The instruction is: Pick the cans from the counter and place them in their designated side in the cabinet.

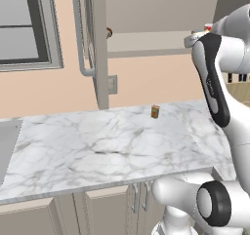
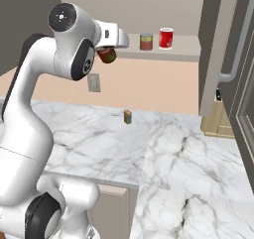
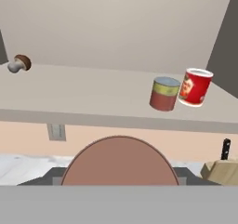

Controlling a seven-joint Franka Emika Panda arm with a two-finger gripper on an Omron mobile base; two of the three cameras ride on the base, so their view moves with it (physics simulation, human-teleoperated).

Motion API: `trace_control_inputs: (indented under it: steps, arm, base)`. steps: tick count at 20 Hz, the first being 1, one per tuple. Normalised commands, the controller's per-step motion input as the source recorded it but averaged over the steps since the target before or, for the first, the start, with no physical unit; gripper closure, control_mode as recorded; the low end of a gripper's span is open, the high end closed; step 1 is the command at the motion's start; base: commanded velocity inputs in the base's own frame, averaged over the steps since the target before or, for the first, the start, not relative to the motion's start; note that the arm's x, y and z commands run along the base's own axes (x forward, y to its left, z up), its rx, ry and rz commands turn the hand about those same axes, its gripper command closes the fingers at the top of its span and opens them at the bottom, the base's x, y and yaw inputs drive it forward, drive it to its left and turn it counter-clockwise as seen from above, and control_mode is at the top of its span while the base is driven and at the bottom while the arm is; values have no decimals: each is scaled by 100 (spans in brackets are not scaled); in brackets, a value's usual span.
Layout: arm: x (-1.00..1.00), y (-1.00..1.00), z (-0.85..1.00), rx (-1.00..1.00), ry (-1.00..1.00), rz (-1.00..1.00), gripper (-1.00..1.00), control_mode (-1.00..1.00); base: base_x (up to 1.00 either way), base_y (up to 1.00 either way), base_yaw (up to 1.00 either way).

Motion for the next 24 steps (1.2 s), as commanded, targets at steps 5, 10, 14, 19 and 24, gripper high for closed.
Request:
trace_control_inputs:
  steps: [5,10,14,19,24]
  arm:
    - [18,0,2,0,-1,0,100,-100]
    - [20,0,1,0,-1,0,100,-100]
    - [19,-1,0,0,0,0,100,-100]
    - [22,-8,2,0,0,0,100,-100]
    - [22,-5,1,0,0,0,100,-100]
  base:
    - [0,0,0]
    - [0,0,0]
    - [0,0,0]
    - [0,0,0]
    - [0,0,0]
